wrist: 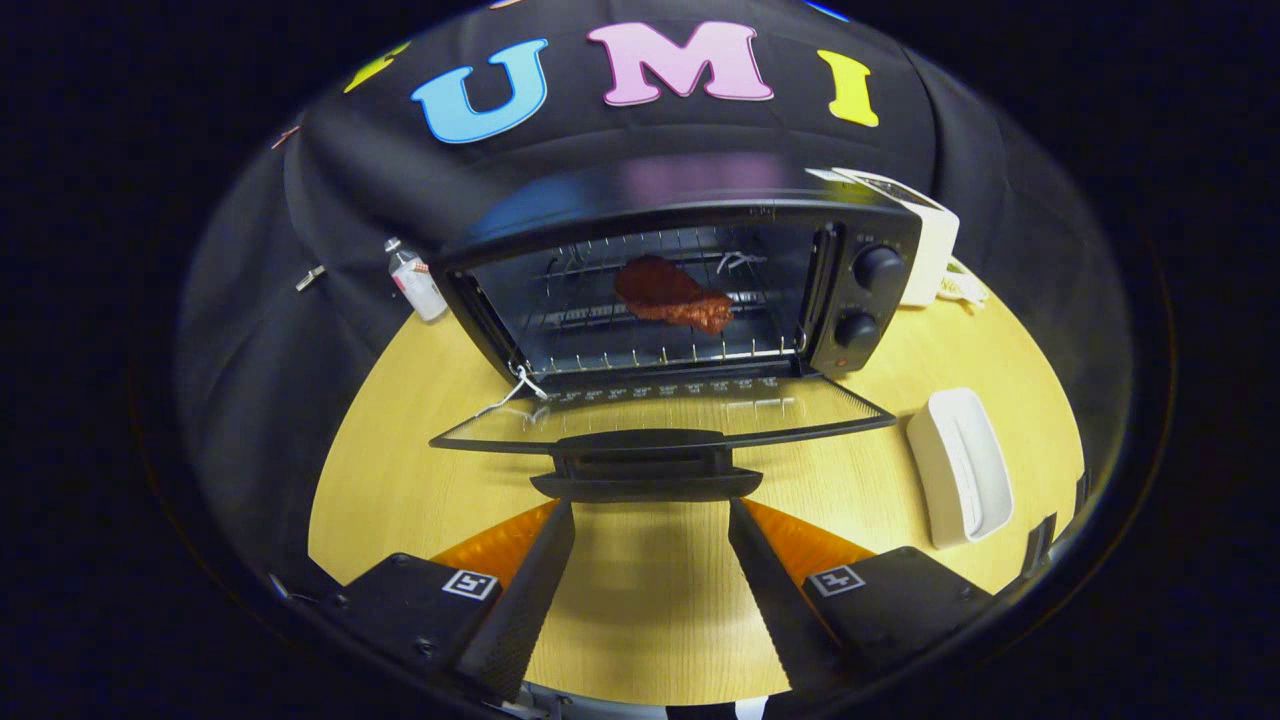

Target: Open the toaster oven, put the food inside, and close the toaster oven door.

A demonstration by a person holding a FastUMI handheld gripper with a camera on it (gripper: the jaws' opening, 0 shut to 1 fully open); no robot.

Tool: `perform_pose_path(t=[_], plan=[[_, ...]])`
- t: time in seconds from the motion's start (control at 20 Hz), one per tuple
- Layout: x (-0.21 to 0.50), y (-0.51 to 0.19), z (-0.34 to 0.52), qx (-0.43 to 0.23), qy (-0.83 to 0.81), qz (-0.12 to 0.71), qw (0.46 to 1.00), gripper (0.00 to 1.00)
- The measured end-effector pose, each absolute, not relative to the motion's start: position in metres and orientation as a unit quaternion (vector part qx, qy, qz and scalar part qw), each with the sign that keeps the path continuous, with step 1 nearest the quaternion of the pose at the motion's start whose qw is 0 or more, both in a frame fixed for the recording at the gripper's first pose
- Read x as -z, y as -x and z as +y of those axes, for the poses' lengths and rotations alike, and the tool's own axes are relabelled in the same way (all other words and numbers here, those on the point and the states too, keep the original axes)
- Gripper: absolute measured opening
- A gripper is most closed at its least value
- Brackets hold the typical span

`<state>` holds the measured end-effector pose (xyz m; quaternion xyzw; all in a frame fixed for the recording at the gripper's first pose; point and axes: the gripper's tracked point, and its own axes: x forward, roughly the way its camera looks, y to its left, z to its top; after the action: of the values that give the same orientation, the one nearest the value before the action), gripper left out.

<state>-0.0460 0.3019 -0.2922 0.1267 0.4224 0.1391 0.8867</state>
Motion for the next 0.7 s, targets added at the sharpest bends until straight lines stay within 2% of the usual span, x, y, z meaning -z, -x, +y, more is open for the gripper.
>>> perform_pose_path(t=[0.25,0.7], plan=[[0.259,0.028,0.297,-0.153,-0.101,0.363,0.913,0.96],[0.232,0.002,0.282,-0.152,-0.105,0.329,0.926,0.99]])
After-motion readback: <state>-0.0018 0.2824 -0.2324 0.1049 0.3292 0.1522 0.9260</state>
